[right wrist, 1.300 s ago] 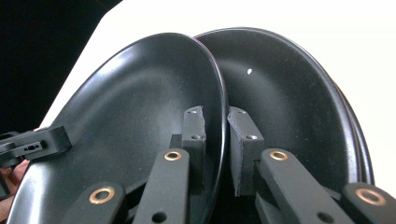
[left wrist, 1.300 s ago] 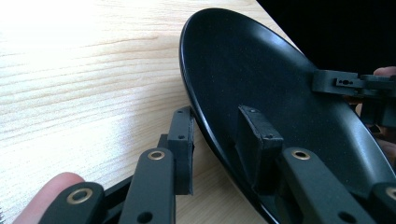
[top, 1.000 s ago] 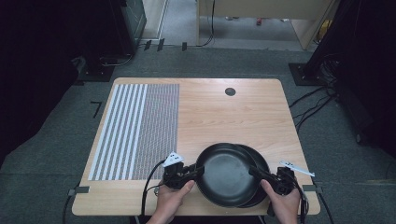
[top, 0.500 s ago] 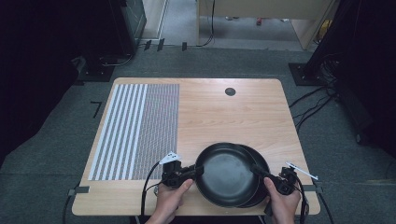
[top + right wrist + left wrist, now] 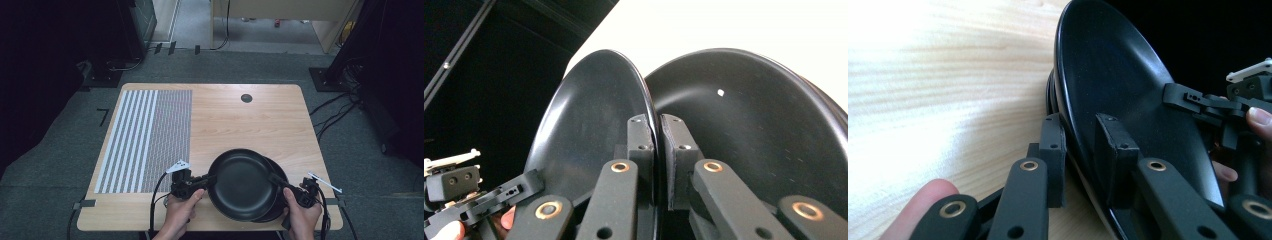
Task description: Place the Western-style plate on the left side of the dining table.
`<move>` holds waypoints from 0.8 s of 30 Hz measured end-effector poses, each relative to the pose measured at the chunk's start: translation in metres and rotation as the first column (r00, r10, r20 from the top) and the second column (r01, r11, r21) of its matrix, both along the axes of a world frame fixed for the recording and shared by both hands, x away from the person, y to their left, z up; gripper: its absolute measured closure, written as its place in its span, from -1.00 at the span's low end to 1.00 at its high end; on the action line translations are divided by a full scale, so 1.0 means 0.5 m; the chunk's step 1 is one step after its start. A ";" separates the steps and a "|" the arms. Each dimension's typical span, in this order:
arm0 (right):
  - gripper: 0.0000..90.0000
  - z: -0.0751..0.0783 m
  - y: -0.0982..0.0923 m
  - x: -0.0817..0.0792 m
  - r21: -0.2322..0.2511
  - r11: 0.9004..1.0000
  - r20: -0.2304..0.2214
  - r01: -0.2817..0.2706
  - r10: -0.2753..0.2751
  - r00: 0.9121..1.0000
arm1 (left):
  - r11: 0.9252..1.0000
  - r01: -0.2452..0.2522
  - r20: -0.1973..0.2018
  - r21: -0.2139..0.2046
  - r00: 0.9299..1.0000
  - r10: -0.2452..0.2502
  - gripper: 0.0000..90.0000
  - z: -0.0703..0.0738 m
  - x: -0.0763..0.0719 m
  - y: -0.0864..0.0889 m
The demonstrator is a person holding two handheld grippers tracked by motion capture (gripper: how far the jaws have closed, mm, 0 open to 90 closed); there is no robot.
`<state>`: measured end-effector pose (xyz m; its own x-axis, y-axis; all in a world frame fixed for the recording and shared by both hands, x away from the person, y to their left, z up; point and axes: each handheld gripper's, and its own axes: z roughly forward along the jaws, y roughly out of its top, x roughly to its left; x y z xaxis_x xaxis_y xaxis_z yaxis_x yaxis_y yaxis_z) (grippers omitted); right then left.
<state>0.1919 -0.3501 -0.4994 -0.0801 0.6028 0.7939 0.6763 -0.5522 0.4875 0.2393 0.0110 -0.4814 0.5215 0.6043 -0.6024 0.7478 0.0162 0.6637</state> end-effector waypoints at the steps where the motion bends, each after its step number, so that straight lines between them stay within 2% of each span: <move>1: 0.88 0.004 0.001 0.001 0.002 1.000 0.001 -0.001 0.001 1.000 | 1.000 -0.001 0.003 0.002 1.000 0.001 0.67 0.005 0.000 0.001; 10: 0.88 0.021 0.016 0.011 0.011 1.000 -0.012 -0.012 0.012 1.000 | 1.000 -0.015 0.003 0.016 1.000 0.015 0.67 0.025 -0.001 0.013; 20: 0.88 0.044 0.054 0.043 0.019 0.999 -0.008 -0.039 0.039 0.999 | 0.998 -0.064 0.026 0.013 0.998 0.064 0.67 0.053 0.012 0.058; 24: 0.87 0.049 0.086 0.071 0.041 0.997 -0.017 -0.065 0.065 0.998 | 0.994 -0.105 0.037 0.022 0.994 0.104 0.68 0.068 0.021 0.091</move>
<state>0.2273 -0.3070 -0.4751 -0.1033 0.5638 0.8194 0.7201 -0.5259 0.4527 0.2500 0.0563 -0.4474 0.4760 0.6707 -0.5689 0.7184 0.0766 0.6914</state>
